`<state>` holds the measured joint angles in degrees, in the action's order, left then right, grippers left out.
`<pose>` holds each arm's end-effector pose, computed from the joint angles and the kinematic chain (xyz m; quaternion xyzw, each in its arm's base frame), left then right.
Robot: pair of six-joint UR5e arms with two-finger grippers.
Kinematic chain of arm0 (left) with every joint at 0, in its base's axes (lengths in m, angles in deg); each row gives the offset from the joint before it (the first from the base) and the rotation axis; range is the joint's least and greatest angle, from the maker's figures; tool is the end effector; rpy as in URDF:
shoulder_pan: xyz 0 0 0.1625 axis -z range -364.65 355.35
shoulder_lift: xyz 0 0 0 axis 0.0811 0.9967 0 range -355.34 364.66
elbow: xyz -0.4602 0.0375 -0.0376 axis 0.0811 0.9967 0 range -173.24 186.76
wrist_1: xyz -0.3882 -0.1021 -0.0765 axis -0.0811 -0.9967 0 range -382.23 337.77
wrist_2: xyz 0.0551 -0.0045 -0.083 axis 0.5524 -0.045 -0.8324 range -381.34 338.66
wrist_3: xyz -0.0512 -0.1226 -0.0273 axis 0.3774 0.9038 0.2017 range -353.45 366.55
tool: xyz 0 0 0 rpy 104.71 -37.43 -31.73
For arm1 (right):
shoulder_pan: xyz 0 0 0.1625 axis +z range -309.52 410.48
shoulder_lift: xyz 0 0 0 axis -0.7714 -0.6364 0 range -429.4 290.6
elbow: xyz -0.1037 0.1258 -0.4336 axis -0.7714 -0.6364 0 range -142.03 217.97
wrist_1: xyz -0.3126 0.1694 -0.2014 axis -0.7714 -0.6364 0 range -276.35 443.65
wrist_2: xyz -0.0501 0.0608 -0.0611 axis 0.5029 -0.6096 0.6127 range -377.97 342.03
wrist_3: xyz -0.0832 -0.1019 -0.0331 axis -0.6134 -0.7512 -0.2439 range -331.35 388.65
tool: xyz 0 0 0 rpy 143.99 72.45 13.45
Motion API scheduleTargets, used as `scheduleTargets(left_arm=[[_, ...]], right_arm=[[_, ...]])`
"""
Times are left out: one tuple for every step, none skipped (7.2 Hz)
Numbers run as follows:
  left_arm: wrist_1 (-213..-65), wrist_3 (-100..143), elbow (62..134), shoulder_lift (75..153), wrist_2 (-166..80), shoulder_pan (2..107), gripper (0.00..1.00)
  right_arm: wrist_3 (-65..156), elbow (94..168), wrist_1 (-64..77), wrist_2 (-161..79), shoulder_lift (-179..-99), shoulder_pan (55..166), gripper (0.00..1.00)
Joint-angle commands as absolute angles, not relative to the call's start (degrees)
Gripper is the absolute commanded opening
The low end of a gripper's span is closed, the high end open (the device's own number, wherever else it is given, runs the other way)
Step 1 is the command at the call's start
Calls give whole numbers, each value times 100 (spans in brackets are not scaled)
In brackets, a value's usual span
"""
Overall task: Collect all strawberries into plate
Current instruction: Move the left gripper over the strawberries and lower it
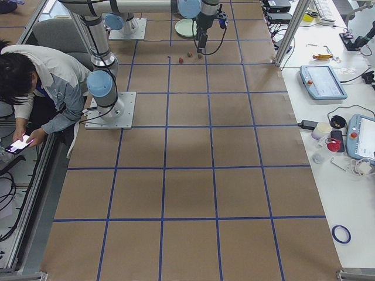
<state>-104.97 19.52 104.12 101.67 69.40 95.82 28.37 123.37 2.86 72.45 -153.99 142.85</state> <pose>-0.2225 -0.4805 0.3795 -0.0214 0.9978 0.0593 0.0189 0.1530 -0.4985 0.4673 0.0234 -0.9959 -0.0873 0.0053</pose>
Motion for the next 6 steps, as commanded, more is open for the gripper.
scheduleTargets(left_arm=[[-10031, 1974, 10423, 10248, 6875, 9774, 100], [-10011, 1965, 10441, 10396, 6875, 9765, 100], [-9767, 1973, 10459, 10624, 6892, 9765, 100], [-9442, 2017, 10511, 10905, 6840, 9765, 100], [-8874, 2287, 10529, 11125, 6640, 9765, 100], [-8737, 2908, 10573, 11336, 6359, 9765, 100]], right_arm=[[2847, 12366, 252, 7255, -15360, 14294, 100], [2847, 12375, 217, 7281, -15325, 14294, 100], [2847, 12383, 217, 7282, -15307, 14285, 100], [2856, 12488, 217, 7282, -15237, 14285, 100], [2856, 12559, 200, 7273, -15245, 14285, 100], [2856, 12568, 199, 7264, -15236, 14285, 100]])
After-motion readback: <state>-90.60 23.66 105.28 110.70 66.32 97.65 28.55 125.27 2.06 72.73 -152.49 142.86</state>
